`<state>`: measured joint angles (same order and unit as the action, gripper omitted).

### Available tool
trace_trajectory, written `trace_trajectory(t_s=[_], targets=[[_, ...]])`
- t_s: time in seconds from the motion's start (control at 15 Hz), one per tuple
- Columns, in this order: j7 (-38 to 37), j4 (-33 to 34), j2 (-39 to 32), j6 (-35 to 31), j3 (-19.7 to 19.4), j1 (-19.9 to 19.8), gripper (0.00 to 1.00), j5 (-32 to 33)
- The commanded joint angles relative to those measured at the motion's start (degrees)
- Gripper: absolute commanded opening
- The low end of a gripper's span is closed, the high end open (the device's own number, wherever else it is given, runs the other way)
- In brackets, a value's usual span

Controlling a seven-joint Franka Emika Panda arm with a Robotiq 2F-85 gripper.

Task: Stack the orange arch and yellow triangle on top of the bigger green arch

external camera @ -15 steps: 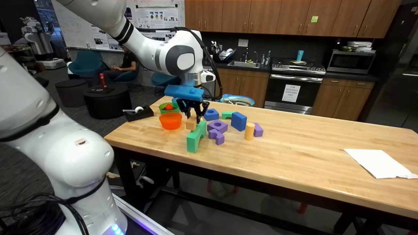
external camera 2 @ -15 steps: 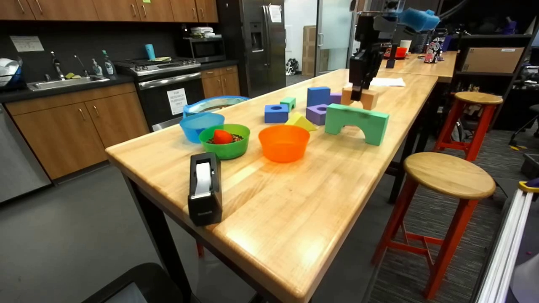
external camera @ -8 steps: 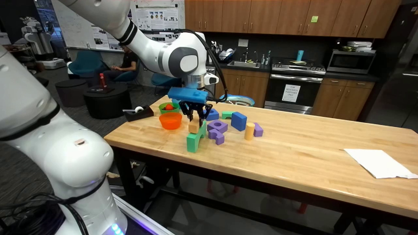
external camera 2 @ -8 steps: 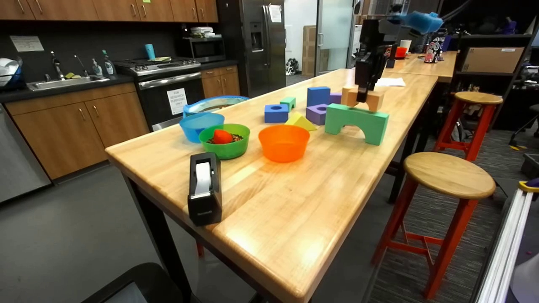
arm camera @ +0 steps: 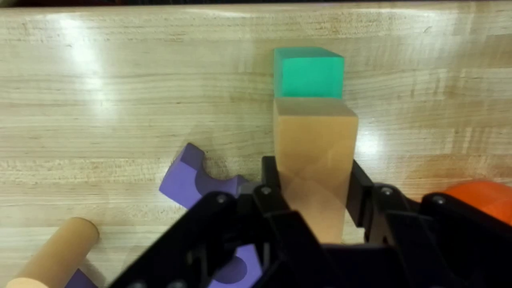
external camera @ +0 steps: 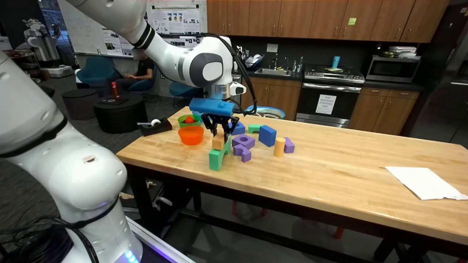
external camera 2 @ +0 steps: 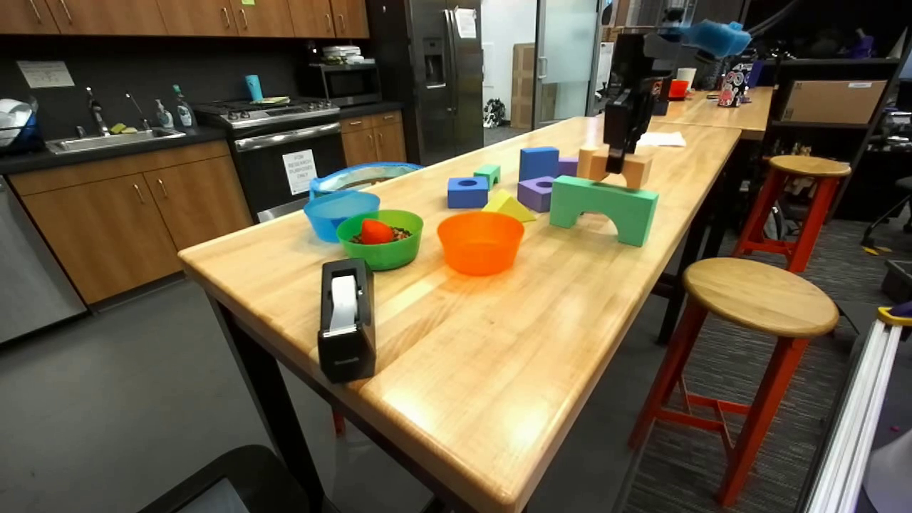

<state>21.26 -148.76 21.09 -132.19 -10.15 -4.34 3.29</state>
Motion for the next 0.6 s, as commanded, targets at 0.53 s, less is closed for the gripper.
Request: trace_trajectory(t_s=[0.53], targets=[[0.51, 1.13, -0.8, 1.0, 0.88, 0.64, 0.16, 0.7]])
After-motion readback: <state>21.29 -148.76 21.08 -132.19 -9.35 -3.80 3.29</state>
